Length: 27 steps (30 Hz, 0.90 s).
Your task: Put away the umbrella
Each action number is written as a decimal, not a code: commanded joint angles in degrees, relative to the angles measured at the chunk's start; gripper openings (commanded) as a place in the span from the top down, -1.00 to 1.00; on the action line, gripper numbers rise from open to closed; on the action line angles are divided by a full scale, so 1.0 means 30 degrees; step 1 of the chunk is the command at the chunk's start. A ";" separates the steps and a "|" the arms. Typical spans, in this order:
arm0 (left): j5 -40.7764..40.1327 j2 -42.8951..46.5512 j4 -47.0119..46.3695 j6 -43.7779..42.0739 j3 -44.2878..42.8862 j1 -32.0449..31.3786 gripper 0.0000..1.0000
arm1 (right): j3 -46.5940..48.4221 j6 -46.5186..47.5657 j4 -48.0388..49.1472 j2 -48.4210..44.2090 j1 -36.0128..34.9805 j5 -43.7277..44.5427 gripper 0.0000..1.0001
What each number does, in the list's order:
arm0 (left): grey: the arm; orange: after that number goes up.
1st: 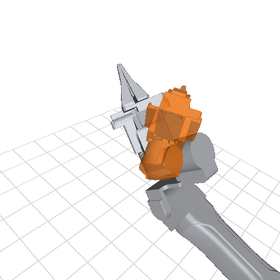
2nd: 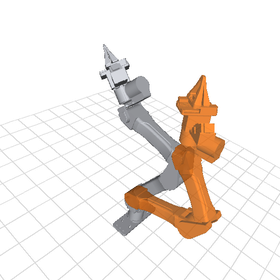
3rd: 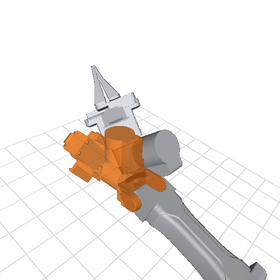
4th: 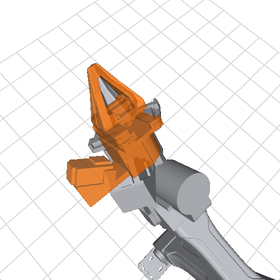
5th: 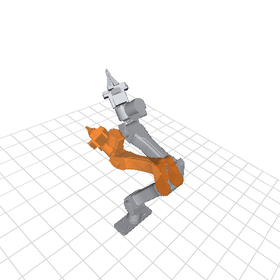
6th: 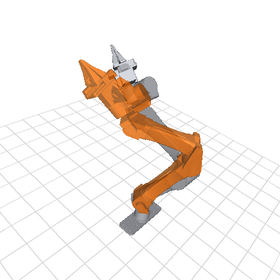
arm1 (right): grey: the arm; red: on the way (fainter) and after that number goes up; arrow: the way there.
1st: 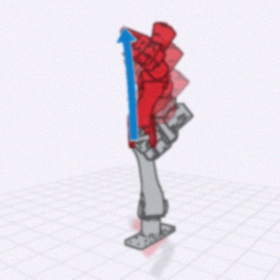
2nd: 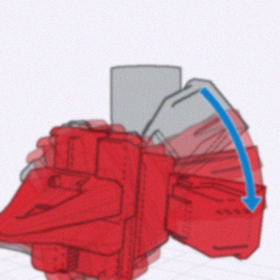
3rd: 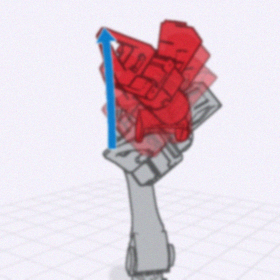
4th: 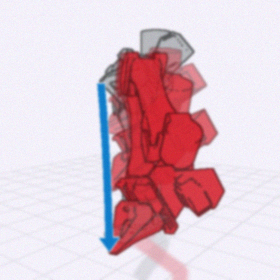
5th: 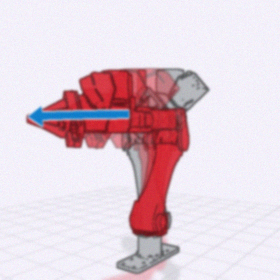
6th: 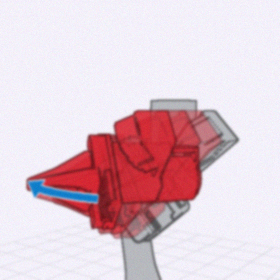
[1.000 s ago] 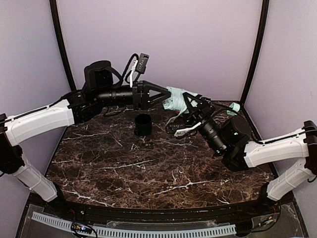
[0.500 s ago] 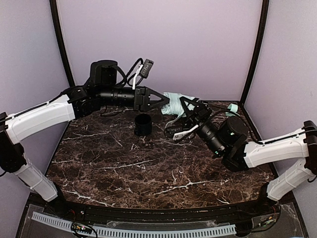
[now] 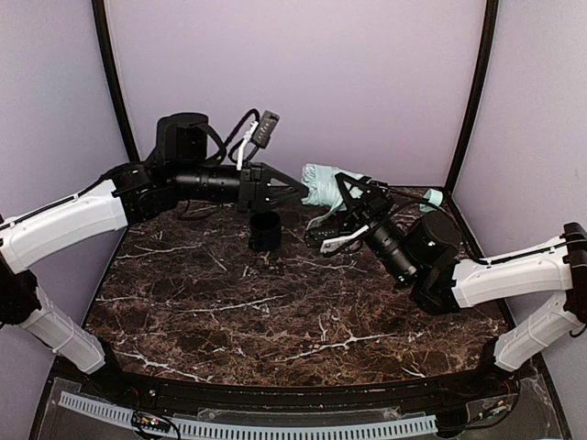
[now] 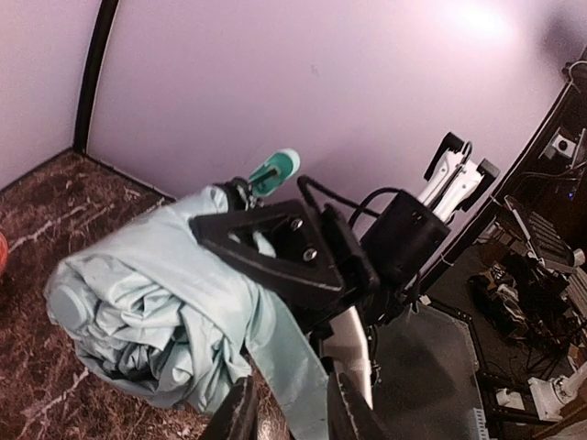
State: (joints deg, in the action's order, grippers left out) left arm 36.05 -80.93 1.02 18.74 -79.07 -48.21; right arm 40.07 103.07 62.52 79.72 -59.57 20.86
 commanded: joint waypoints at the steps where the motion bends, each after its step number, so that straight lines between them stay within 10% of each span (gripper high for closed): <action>1: 0.1323 -0.1356 0.1858 -0.0301 -0.1196 -0.0508 0.45 | 0.0642 0.0021 0.1315 -0.0252 0.0082 0.0217 1.00; 27: 0.5014 -0.5740 -0.3776 0.2449 -0.2417 -0.0102 0.25 | 0.0619 0.0031 0.0520 0.0162 -0.0094 0.0292 1.00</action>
State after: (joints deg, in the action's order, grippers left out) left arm 49.67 -97.17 -2.72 24.40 -83.44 -48.95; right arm 40.07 104.12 60.49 80.47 -58.54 25.30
